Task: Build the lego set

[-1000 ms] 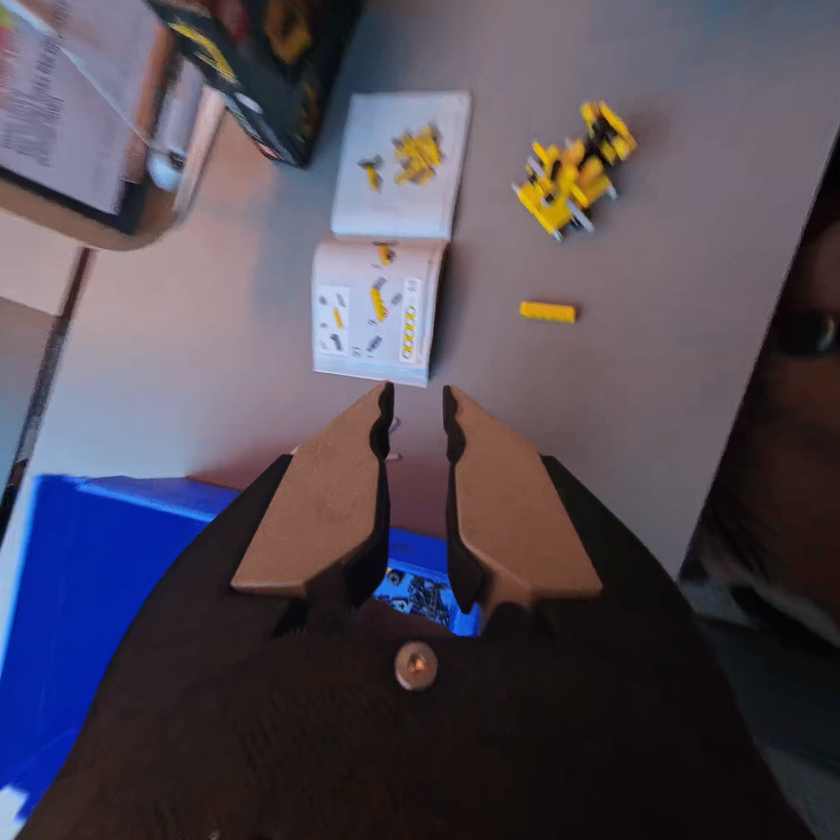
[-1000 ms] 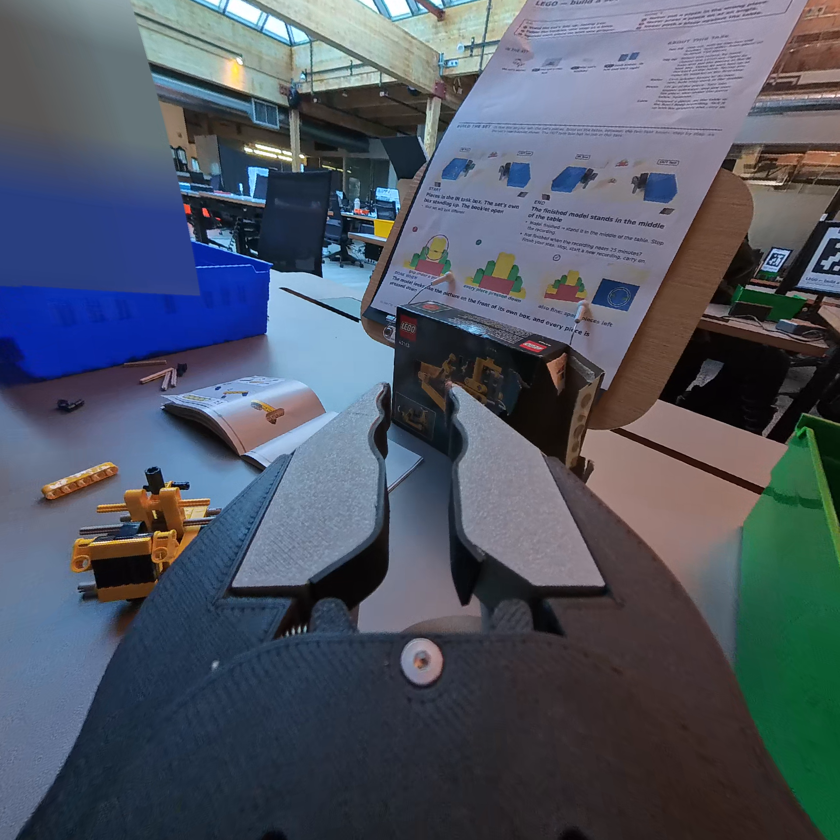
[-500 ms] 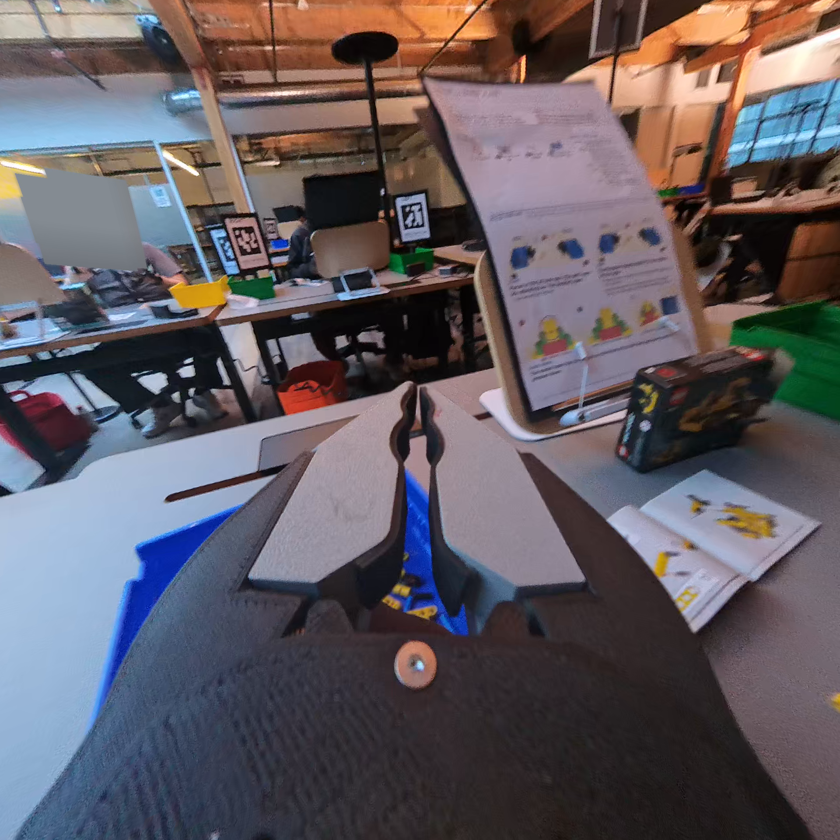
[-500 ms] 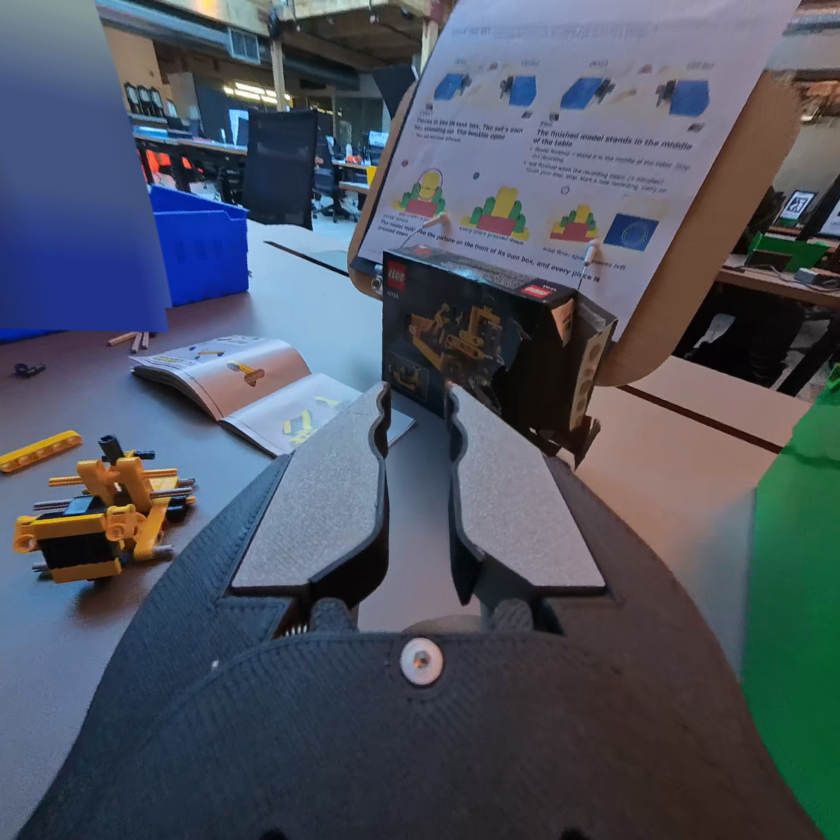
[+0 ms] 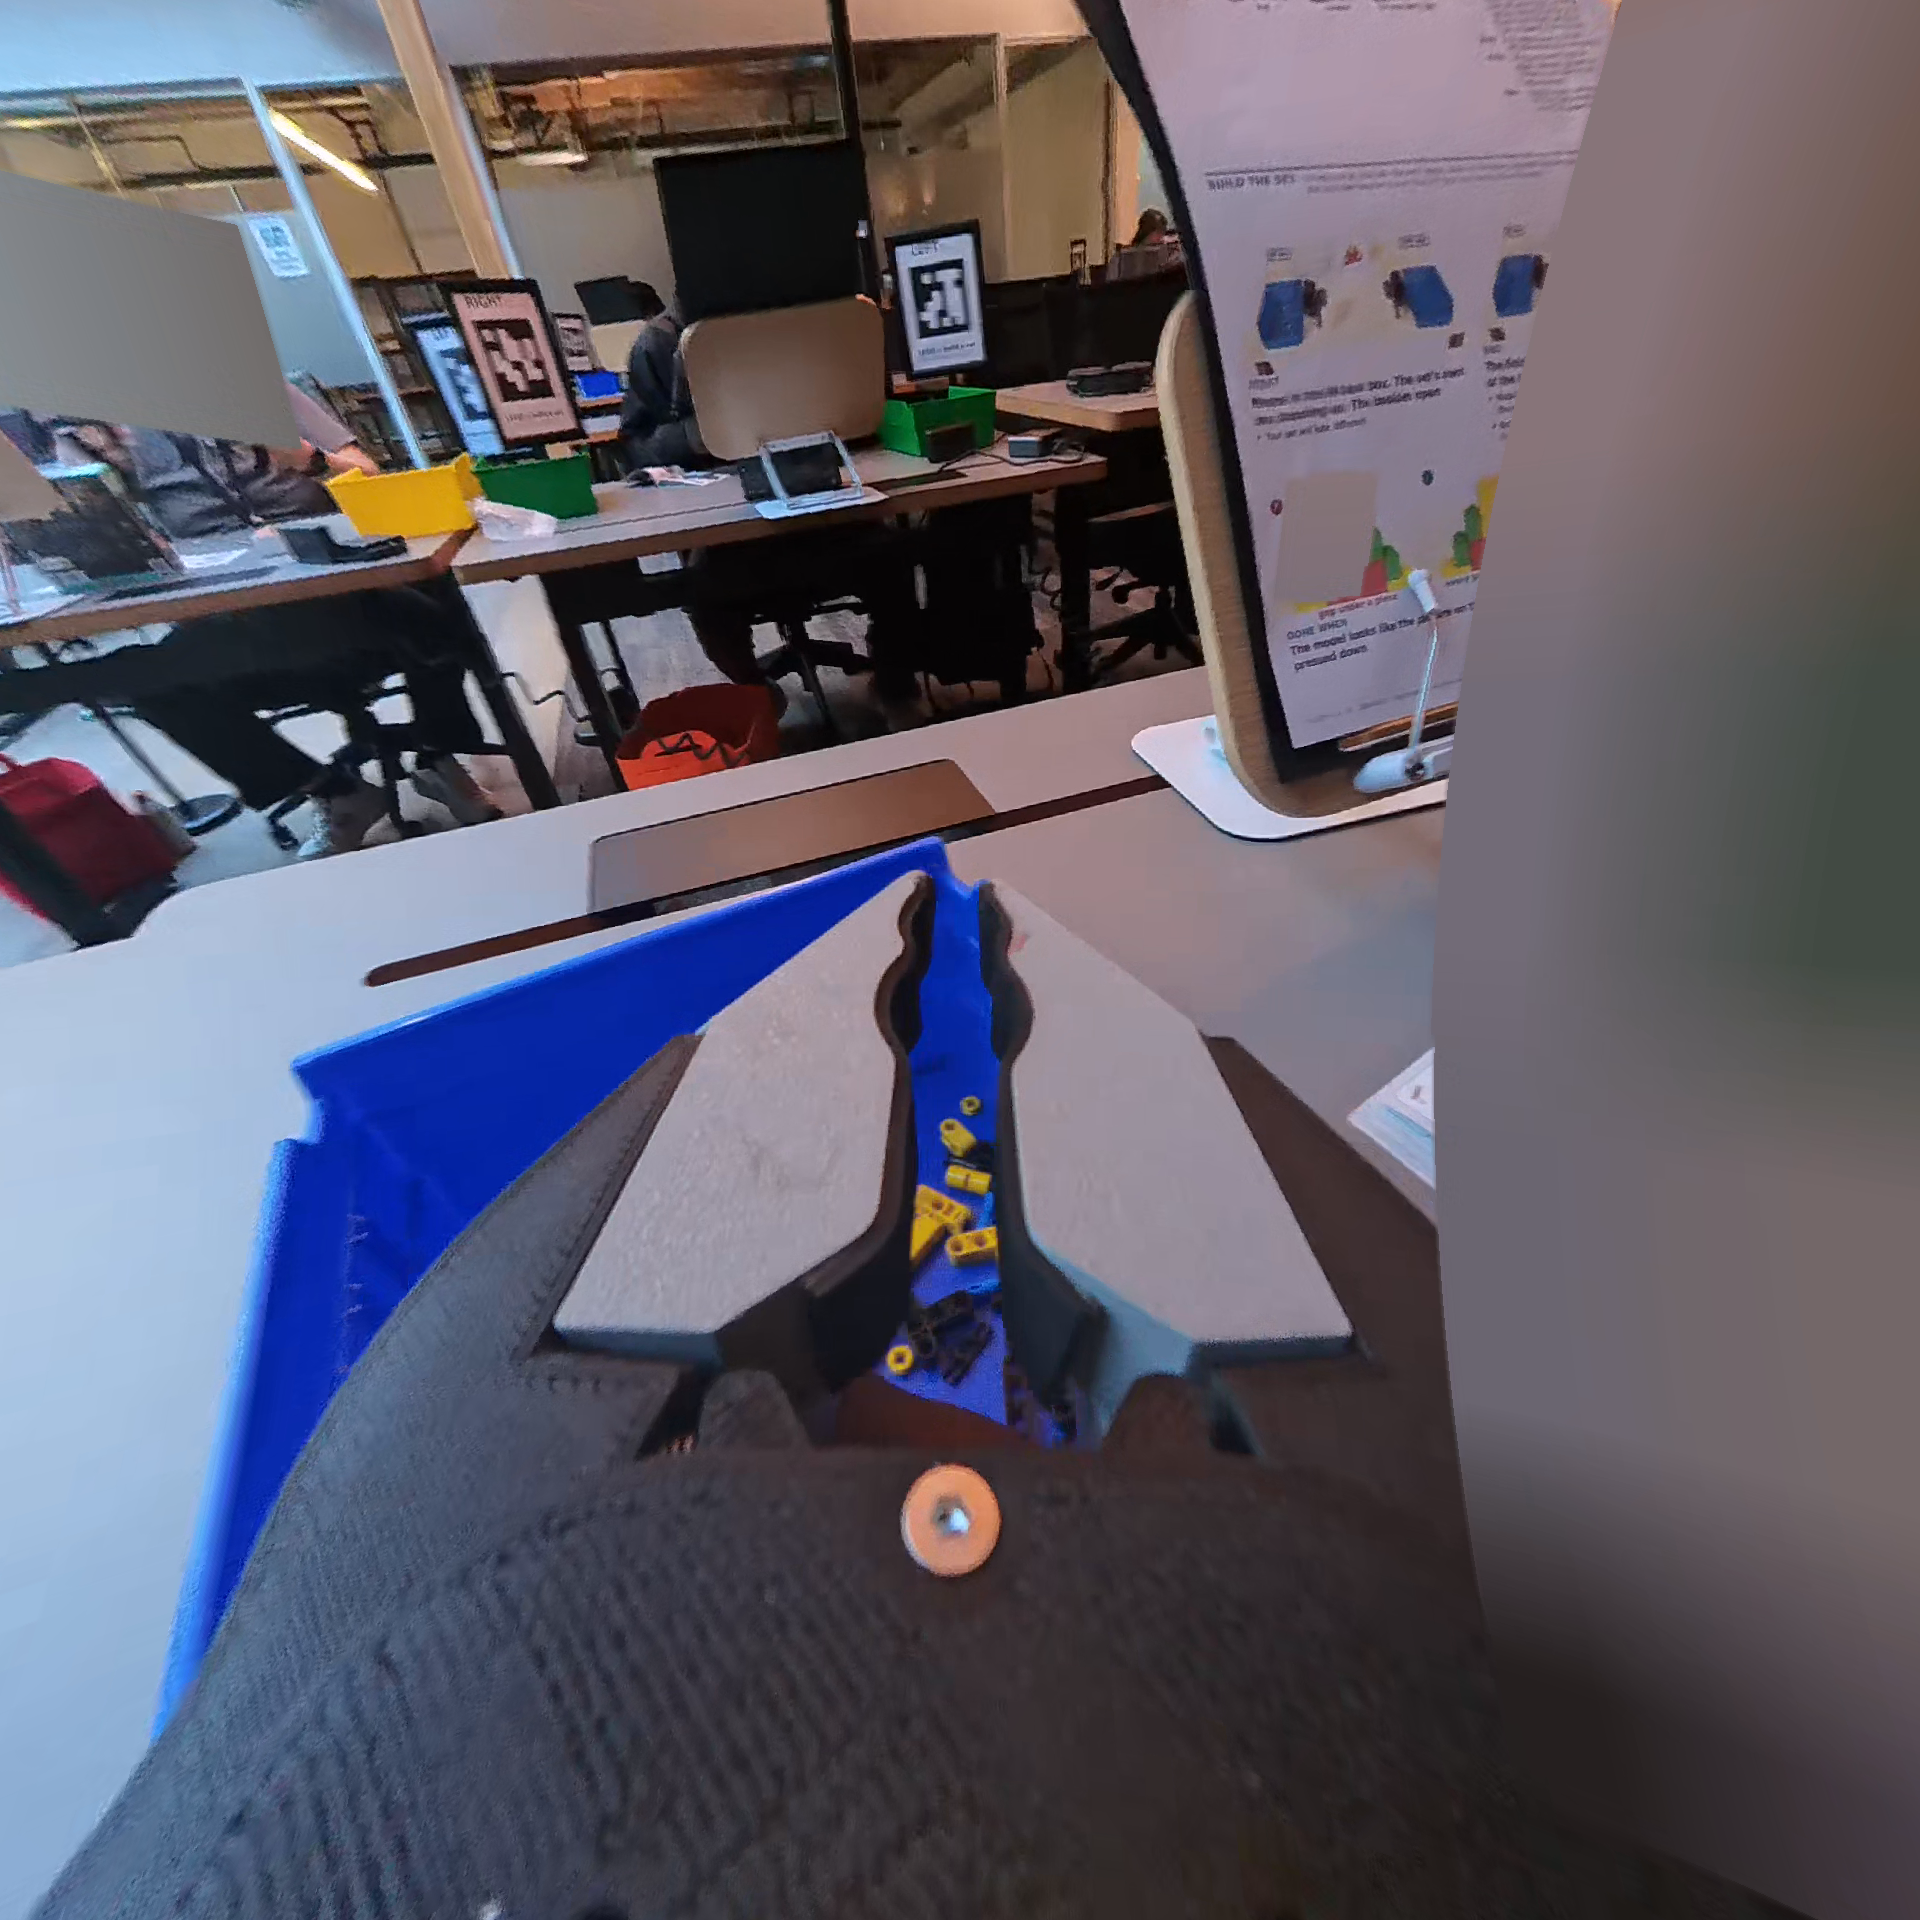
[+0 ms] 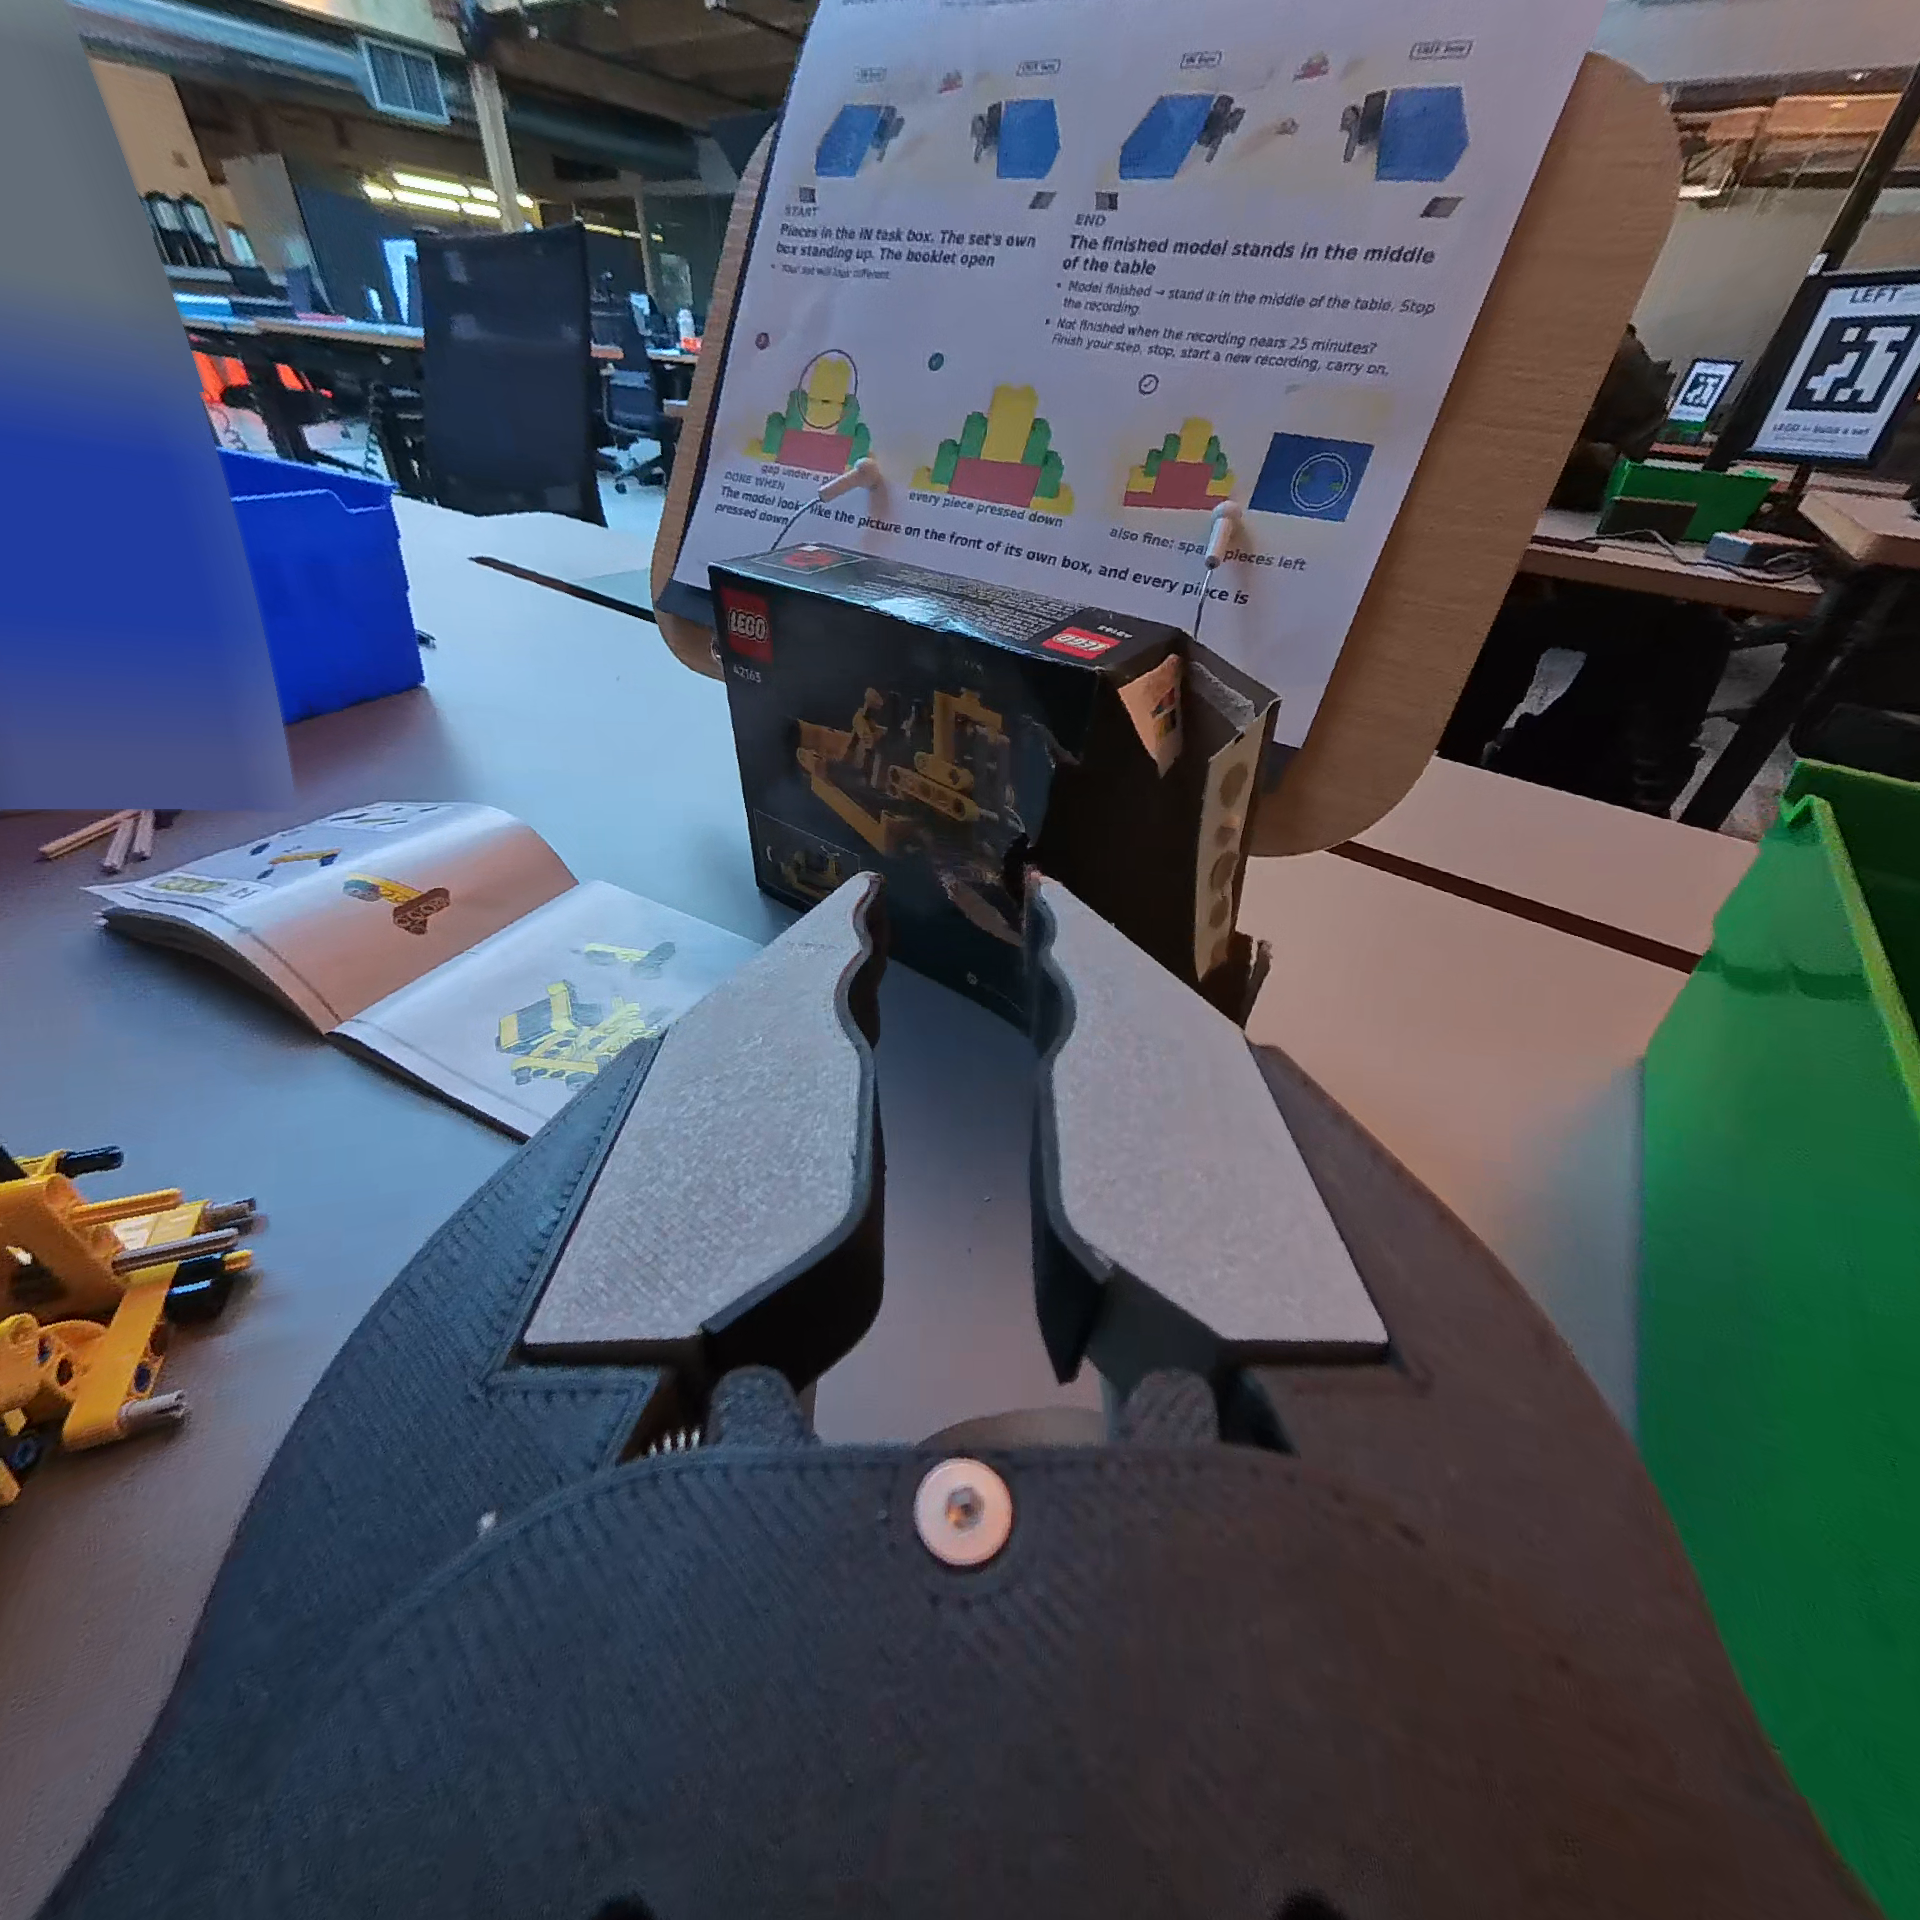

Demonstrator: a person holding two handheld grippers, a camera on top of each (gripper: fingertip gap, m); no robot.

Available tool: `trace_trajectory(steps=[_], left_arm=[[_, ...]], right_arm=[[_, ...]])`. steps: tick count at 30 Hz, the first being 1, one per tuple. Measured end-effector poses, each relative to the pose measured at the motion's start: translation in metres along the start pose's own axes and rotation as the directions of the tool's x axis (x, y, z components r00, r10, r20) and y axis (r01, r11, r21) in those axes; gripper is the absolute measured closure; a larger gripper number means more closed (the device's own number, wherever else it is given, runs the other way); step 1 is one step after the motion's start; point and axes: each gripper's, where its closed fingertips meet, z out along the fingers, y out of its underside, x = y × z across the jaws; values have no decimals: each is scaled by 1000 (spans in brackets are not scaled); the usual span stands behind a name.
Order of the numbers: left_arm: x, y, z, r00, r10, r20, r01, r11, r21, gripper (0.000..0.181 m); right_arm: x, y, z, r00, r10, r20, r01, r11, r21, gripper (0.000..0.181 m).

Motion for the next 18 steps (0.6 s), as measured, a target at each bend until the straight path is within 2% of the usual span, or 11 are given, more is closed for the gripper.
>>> trace_trajectory(steps=[2,14,16,17,18], left_arm=[[-11,-1,-2,999,-13,45,13,1000,9,176],[-23,12,2,996,-33,87,37,999,-37,177],[-11,22,1,1000,-7,-8,6,995,-104,181],[1,37,0,995,-12,-98,-7,982,-189,181],[15,55,-2,980,-30,-197,-29,957,-289,170]], right_arm=[[1,-1,-1,1000,1,-6,-1,1000,9,159],[1,-3,-3,1000,-7,-17,8,1000,21,160],[1,-3,-3,1000,-7,-23,7,1000,23,160],[2,-3,-3,1000,-5,-26,6,1000,23,160],[3,-3,-3,1000,-1,-28,2,1000,22,160]])
